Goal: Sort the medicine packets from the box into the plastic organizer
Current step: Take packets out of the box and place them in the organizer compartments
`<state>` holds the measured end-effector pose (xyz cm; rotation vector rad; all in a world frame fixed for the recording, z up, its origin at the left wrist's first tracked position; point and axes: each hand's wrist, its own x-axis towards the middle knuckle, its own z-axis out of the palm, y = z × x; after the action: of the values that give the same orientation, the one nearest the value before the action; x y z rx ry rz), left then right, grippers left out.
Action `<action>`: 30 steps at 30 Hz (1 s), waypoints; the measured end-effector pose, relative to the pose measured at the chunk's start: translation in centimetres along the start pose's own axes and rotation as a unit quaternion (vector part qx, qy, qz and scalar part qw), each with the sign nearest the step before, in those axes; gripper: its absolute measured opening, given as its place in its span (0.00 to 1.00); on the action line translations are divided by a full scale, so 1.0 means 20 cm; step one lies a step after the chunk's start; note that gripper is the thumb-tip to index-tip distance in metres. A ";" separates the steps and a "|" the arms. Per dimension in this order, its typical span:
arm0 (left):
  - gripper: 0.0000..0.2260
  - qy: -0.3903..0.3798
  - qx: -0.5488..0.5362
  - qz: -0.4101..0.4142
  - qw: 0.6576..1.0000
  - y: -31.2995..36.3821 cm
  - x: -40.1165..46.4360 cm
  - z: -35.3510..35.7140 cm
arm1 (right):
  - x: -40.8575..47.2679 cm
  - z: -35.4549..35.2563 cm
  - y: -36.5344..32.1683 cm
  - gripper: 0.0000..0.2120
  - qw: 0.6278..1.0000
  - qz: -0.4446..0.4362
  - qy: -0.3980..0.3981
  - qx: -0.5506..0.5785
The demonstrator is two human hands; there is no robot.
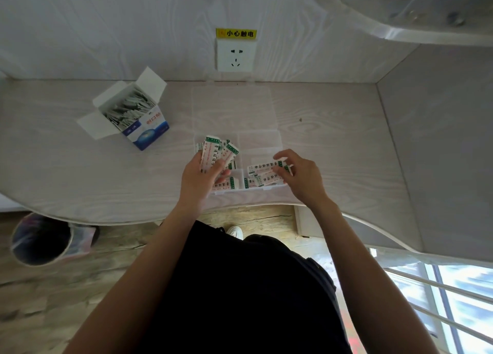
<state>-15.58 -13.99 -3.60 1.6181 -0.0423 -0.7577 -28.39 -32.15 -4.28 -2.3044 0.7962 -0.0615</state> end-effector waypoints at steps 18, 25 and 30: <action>0.09 0.014 -0.004 -0.005 1.000 0.00 -0.04 -0.02 | 0.06 0.06 -0.07 0.10 0.930 -0.134 -0.116 -0.321; 0.11 0.004 0.002 -0.008 1.000 -0.02 -0.06 -0.03 | 0.06 0.08 -0.10 0.07 0.864 -0.204 -0.120 -0.445; 0.10 0.009 -0.001 -0.006 1.000 -0.03 -0.08 -0.05 | 0.08 0.09 -0.10 0.16 0.838 -0.232 -0.092 -0.486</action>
<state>-16.60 -12.29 -3.43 1.6239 -0.0189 -0.7520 -25.56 -30.85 -4.80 -3.3514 0.1044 0.4462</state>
